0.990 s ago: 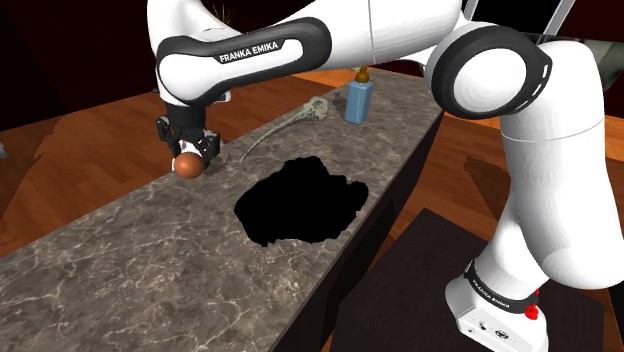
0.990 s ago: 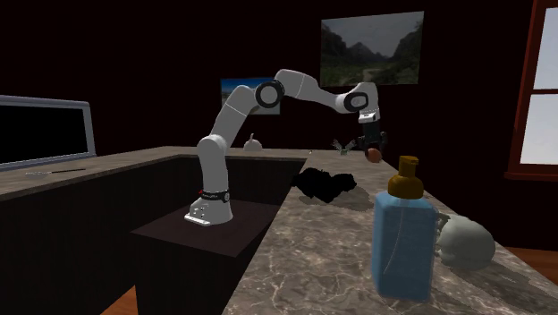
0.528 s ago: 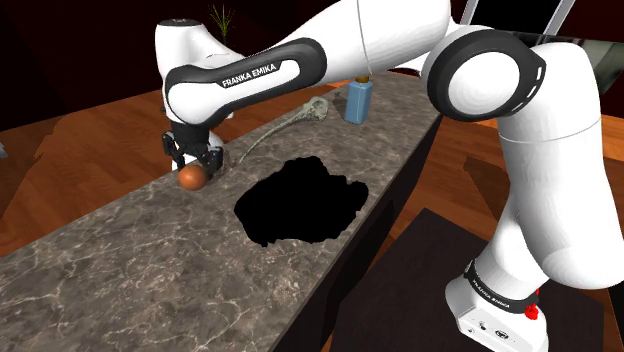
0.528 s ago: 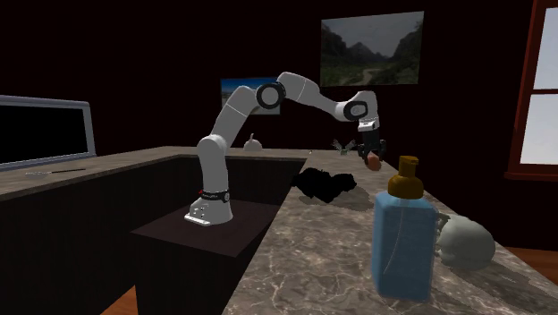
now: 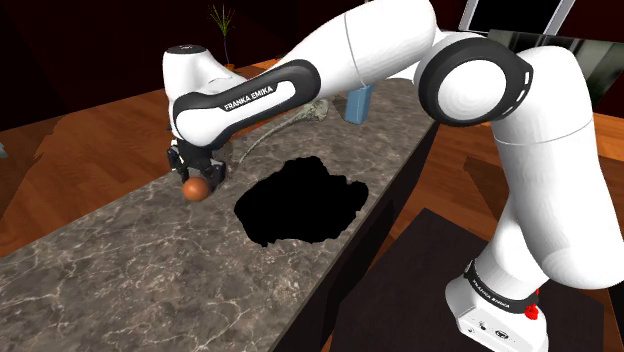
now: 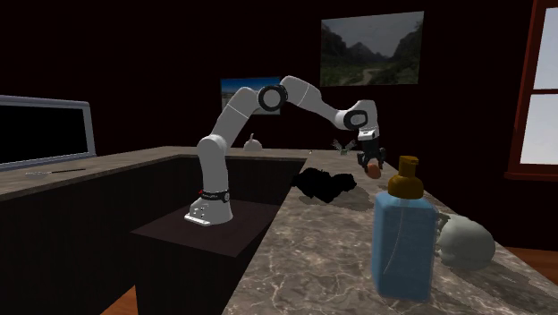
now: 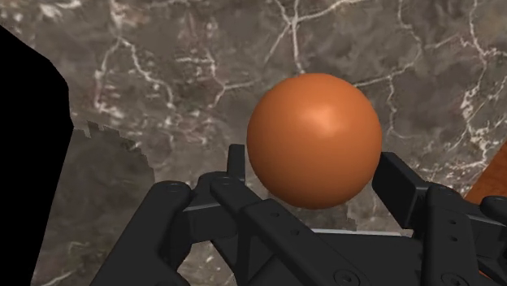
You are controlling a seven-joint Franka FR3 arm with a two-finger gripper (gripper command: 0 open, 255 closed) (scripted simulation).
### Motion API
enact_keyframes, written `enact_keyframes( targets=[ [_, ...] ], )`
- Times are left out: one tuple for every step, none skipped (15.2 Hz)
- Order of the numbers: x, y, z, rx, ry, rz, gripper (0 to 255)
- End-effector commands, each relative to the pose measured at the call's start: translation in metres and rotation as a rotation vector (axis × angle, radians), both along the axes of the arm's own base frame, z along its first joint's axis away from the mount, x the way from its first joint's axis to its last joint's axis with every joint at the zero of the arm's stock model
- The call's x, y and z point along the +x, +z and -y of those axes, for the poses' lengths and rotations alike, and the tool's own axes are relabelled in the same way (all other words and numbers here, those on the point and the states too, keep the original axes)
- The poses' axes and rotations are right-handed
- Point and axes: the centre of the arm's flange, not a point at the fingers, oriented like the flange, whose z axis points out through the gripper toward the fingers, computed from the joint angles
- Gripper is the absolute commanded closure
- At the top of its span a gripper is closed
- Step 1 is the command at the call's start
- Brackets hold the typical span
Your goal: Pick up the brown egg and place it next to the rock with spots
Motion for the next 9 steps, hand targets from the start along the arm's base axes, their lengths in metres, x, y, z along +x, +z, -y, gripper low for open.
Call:
enact_keyframes(
  targets=[
    [-0.001,-0.011,0.001,0.0,0.0,0.001,255],
    [-0.001,-0.016,0.001,0.0,0.0,0.001,255],
    [-0.001,-0.022,0.001,0.0,0.0,0.001,255],
    [-0.001,-0.027,0.001,0.0,0.0,0.001,255],
    [-0.001,-0.027,0.001,0.0,0.0,0.001,255],
    [-0.001,-0.027,0.001,0.0,0.0,0.001,255],
    [-0.001,-0.027,0.001,0.0,0.0,0.001,255],
    [-0.001,-0.027,0.001,0.0,0.0,0.001,255],
    [-0.001,-0.027,0.001,0.0,0.0,0.001,255]
  ],
)
